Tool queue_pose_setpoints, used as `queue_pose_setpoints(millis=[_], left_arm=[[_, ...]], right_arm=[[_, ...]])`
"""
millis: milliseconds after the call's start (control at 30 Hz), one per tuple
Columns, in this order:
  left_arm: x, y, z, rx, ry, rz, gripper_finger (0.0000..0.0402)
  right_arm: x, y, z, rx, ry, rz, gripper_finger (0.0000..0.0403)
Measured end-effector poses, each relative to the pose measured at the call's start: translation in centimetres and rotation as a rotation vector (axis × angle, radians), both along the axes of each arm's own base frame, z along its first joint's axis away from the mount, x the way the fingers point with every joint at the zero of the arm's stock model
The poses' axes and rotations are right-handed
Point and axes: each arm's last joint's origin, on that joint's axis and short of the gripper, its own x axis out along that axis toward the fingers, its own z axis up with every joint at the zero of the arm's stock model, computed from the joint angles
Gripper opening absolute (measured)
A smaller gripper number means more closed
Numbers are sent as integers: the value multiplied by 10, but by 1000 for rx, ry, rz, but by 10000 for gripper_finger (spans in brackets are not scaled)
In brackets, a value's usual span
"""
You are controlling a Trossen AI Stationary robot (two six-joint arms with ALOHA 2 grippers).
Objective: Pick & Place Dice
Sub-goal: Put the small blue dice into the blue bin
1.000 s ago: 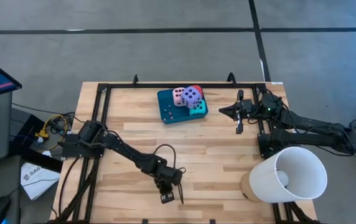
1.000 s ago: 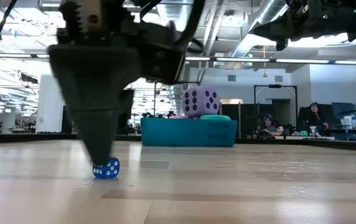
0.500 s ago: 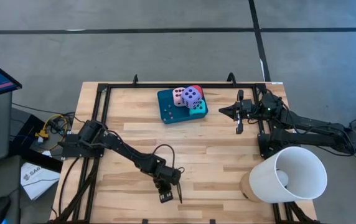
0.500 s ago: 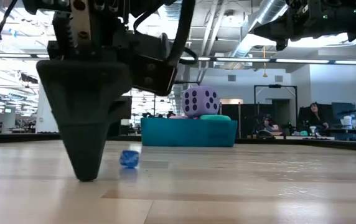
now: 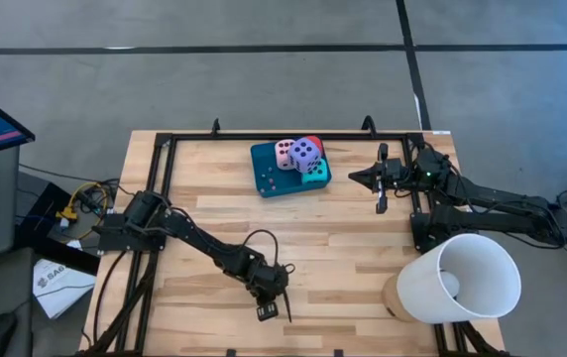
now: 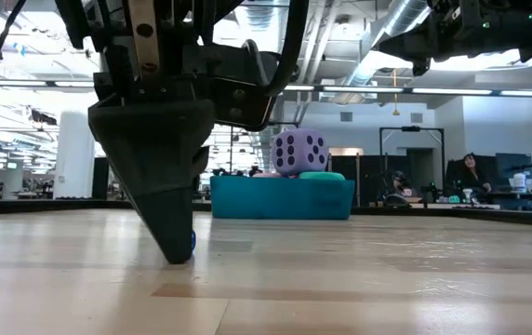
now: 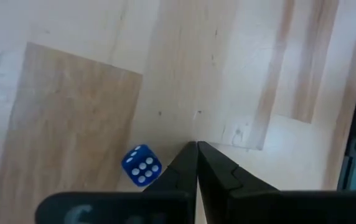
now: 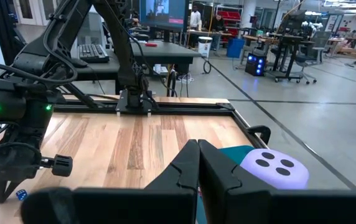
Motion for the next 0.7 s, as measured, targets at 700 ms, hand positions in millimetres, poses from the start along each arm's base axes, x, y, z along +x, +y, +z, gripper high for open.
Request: queue_pose_setpoints(millis=[700], left_arm=[[-1, 21, 1, 137, 29, -3, 0]], right_arm=[[0, 0, 0, 0, 0, 0, 0]])
